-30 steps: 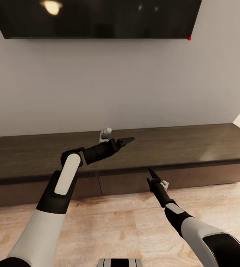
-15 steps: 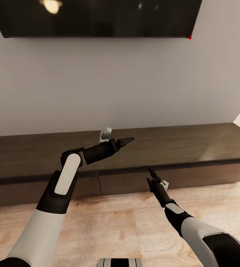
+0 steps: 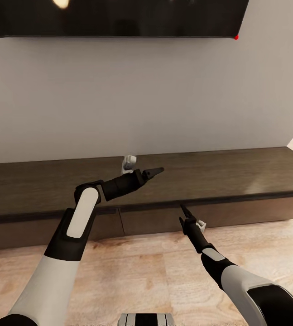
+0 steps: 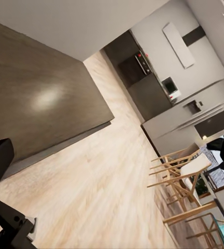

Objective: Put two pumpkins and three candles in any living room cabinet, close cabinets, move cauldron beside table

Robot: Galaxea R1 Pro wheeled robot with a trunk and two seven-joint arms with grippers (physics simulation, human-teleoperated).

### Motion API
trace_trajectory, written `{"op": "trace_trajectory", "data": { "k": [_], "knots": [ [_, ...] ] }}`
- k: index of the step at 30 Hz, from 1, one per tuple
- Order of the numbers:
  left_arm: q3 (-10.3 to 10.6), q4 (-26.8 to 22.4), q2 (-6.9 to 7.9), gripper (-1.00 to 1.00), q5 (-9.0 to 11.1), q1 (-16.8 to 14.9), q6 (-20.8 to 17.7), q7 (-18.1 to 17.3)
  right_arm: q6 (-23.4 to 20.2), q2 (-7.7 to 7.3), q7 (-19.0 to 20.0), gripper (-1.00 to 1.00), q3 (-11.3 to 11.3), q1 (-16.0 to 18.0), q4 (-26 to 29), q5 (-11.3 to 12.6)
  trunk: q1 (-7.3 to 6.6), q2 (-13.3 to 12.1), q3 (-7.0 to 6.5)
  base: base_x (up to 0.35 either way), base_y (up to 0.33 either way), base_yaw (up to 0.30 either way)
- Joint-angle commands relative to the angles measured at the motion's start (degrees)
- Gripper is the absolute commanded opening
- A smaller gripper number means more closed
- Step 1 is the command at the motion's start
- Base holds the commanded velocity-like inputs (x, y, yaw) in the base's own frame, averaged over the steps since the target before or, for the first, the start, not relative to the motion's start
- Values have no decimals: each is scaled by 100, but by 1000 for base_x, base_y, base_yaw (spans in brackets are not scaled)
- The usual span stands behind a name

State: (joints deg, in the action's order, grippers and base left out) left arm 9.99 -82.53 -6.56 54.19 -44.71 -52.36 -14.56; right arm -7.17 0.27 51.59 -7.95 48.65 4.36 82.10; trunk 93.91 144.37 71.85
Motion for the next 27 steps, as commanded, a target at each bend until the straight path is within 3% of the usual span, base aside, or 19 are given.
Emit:
{"op": "trace_trajectory", "data": {
  "k": [1,10,15,27],
  "knots": [
    [-6,0,-3,100,-23,-3,-23,-35,-47,-1,20,100,-31,4,-5,61,1,3,27,0,0,0],
    [-6,0,-3,100,-23,-3,-22,-38,-48,-9,18,100,-31,4,-5,60,4,5,49,0,0,0],
    [-6,0,-3,100,-23,-3,-27,-38,-48,-10,18,100,-31,4,-5,60,16,12,160,0,0,0],
    [-14,0,-3,100,-23,-3,-24,-38,-53,-10,-230,100,-31,4,3,52,16,12,160,0,0,0]
  ]
}}
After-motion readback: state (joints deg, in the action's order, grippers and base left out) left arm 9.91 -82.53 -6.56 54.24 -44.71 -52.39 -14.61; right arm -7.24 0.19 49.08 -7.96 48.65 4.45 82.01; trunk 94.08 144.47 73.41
